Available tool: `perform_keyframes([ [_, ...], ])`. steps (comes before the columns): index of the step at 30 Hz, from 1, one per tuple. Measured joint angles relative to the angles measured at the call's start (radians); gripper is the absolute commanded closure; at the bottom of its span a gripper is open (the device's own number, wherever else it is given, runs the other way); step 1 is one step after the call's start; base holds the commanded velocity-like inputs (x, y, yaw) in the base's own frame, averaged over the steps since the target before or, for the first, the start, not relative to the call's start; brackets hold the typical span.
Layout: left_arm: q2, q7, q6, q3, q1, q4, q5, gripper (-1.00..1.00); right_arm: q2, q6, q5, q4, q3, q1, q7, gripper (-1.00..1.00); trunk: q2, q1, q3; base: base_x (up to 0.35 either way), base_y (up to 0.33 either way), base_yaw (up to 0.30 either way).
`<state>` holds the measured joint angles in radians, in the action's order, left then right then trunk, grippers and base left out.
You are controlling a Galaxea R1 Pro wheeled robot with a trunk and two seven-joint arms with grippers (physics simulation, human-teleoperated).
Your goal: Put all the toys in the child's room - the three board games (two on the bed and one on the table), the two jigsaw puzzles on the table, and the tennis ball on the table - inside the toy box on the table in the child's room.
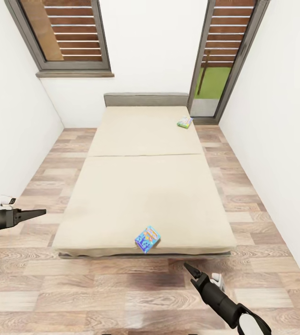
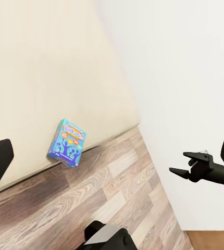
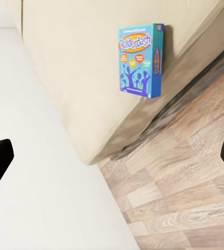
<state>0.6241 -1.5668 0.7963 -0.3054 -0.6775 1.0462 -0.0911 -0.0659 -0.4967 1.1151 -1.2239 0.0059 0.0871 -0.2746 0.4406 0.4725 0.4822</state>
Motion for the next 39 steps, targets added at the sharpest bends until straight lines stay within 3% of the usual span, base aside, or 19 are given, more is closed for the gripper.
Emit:
perform_keyframes([
  [39, -0.001, 0.000, -0.001, 0.001, 0.000, 0.000, 0.000, -1.00, 0.003, 0.001, 0.000, 0.000, 0.000, 0.000, 0.001, -1.00, 0.000, 0.000, -0.065, 0.000, 0.000, 0.023],
])
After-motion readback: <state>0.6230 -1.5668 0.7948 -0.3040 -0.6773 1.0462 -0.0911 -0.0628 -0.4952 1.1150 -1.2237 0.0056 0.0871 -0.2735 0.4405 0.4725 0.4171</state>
